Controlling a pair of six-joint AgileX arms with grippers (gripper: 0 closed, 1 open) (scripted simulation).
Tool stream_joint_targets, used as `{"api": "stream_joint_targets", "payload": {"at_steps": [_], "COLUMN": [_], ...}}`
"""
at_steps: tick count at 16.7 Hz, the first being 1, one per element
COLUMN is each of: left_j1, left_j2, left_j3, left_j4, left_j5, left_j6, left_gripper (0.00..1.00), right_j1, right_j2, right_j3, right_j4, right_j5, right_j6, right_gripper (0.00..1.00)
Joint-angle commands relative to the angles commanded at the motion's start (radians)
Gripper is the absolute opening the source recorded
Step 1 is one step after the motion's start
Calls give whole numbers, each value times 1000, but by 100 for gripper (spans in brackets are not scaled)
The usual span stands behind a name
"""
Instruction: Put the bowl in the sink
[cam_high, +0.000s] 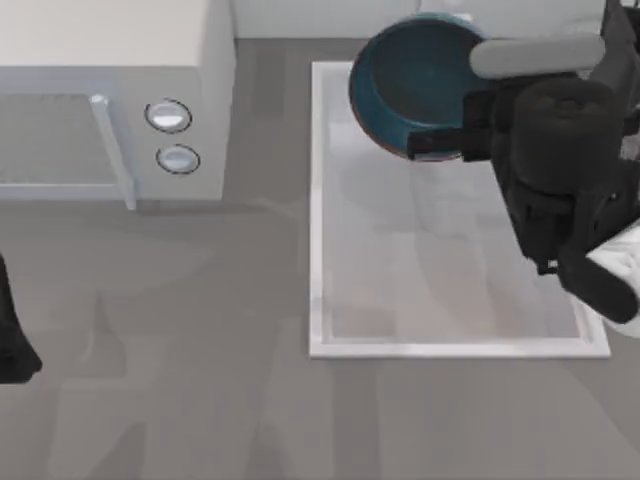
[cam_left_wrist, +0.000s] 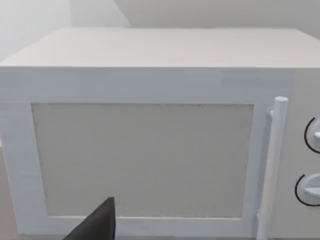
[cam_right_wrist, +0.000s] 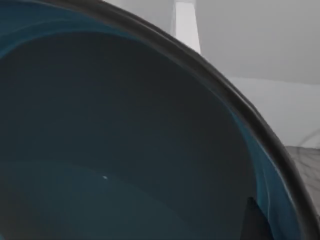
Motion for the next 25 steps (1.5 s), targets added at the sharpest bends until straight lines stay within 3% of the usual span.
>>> {"api": "stream_joint_targets", "payload": {"at_steps": [5,15,25], "left_j1": [0,0,0], "left_j2": [0,0,0], "left_j3": [0,0,0], "left_j4": [0,0,0], "left_j5": [0,0,0], "left_j6": [0,0,0], "left_gripper": [100,100,100], "right_j1": [41,47,47], "right_j2": [-36,33,537], "right_j3": [-80,-91,-176], "right_j4": [245,337,945], "right_j5": [77,85,95], "right_j6": [-30,-31,-36], "right_gripper": [0,0,0]}}
